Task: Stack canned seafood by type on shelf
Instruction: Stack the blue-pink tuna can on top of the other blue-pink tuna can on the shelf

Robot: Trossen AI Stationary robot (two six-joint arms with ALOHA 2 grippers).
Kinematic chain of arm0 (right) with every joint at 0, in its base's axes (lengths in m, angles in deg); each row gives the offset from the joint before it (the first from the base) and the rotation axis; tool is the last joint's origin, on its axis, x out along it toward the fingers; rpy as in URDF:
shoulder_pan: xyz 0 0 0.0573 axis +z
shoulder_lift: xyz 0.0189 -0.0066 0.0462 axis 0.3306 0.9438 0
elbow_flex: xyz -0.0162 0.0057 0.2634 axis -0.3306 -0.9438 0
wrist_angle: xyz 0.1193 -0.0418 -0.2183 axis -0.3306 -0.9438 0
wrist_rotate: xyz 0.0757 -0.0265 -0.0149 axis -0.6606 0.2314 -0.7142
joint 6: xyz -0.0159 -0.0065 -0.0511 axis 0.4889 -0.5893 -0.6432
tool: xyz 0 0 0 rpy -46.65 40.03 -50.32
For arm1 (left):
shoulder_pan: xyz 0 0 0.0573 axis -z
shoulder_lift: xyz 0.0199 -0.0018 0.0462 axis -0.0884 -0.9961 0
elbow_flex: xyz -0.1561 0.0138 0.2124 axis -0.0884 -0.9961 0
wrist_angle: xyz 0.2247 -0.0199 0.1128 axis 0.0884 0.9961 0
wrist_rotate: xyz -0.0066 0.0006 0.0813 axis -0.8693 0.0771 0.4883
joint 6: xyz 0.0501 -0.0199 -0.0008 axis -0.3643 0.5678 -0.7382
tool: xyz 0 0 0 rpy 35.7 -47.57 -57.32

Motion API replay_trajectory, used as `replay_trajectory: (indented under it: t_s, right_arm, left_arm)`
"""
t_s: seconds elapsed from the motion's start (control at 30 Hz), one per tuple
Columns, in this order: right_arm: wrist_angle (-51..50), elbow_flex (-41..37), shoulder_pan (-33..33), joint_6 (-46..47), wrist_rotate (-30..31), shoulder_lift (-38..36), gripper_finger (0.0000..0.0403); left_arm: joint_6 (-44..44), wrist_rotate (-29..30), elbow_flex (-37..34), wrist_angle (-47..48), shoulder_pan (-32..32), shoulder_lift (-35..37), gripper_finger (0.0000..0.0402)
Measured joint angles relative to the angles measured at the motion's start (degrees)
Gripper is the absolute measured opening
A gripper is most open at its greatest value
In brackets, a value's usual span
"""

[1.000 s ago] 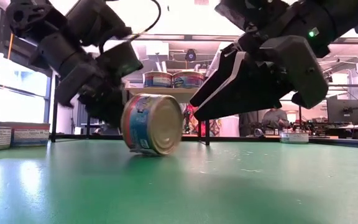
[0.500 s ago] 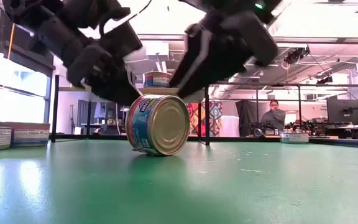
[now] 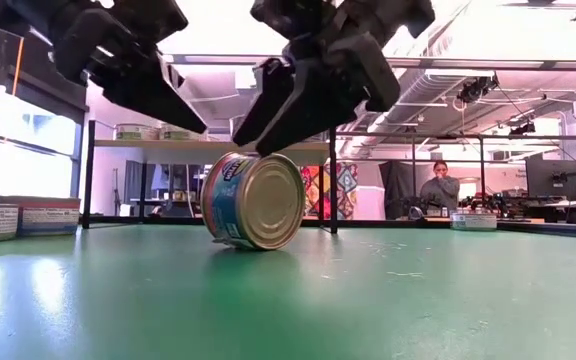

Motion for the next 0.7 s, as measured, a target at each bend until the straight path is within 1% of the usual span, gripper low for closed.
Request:
replay_trajectory:
  t_s: [0.2, 0.4, 0.6, 0.7]
  right_arm:
    - [0.92, 0.04, -0.93, -0.21, -5.26, 1.80, 0.0264]
    - [3.31, 0.13, -0.57, -0.99, -5.38, 3.08, 0.0262]
    - [3.23, 0.13, -0.39, -2.72, -5.21, 3.13, 0.0237]
    - [5.46, -0.01, -0.39, -1.97, -5.21, 3.25, 0.0230]
  left_arm:
    - [1.53, 0.46, 0.00, 0.12, 1.08, -1.19, 0.0000]
    - [1.97, 0.63, 0.00, 0.06, 1.33, -1.53, 0.0000]
    - [1.88, 0.94, 0.00, 0.14, 1.33, -1.54, 0.0000]
    - [1.49, 0.98, 0.00, 0.13, 1.33, -1.53, 0.0000]
